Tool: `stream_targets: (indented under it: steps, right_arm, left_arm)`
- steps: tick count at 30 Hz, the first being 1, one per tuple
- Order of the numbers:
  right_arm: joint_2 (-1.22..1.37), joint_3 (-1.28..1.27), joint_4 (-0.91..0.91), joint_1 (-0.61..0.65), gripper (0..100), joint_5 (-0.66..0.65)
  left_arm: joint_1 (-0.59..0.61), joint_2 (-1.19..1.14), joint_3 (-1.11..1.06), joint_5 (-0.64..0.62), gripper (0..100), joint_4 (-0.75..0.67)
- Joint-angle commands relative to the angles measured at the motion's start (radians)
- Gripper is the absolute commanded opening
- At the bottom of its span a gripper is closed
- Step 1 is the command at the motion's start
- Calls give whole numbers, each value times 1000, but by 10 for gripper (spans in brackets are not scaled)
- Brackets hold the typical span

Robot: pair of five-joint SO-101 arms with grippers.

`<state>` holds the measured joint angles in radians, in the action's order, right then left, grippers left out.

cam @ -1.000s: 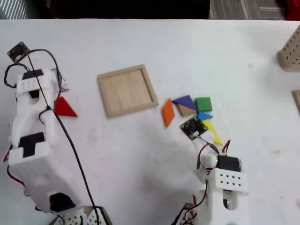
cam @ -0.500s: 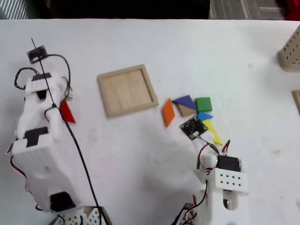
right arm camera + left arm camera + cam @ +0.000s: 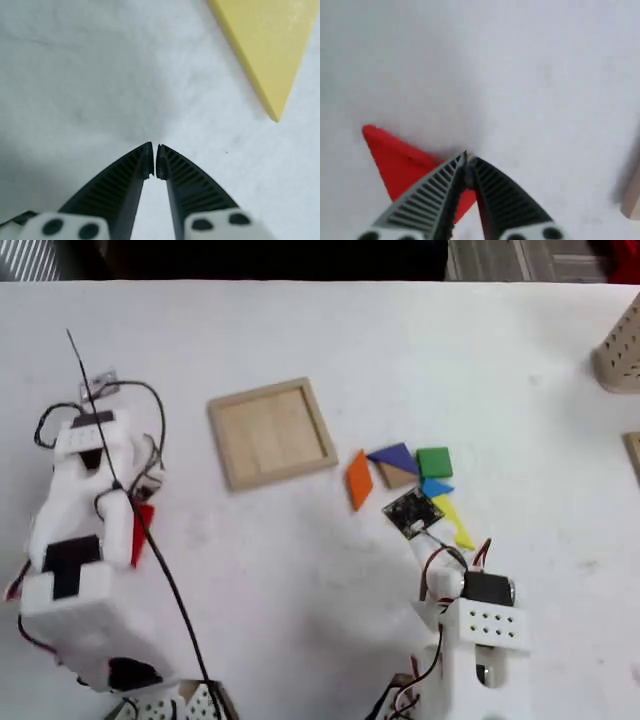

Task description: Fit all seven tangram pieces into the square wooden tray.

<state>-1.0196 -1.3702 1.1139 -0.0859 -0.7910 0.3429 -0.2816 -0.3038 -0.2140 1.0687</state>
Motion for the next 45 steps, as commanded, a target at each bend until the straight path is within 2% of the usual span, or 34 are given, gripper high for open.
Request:
stream_targets:
  steps: [1, 6, 9, 13, 16, 19, 21, 28, 39, 45]
  right_arm:
    - [-15, 6, -8, 12, 19, 6]
    - [-15, 6, -8, 12, 19, 6]
    - [-15, 6, -8, 12, 19, 6]
    - [-15, 6, -8, 12, 19, 3]
    - [-15, 6, -8, 12, 19, 2]
    - [-15, 6, -8, 22, 19, 0]
    - [-15, 2, -7, 41, 19, 0]
    - [-15, 0, -7, 19, 19, -2]
    - [-15, 2, -7, -13, 19, -3]
    - [-15, 3, 1, -18, 19, -5]
  left_arm:
    - [-22, 265, -210, 12, 20, -87]
    - [4, 432, -307, 14, 20, -84]
    - [15, 481, -322, 57, 39, -23]
    - [28, 495, -328, 8, 179, 66]
    - [82, 493, -328, -75, 295, 72]
    - [116, 493, -328, -97, 364, 72]
    - [119, 495, -345, -98, 360, 64]
    - [119, 498, -428, -153, 305, -110]
    - [104, 493, -413, -150, 306, -129]
    - [173, 493, -531, -146, 306, -282]
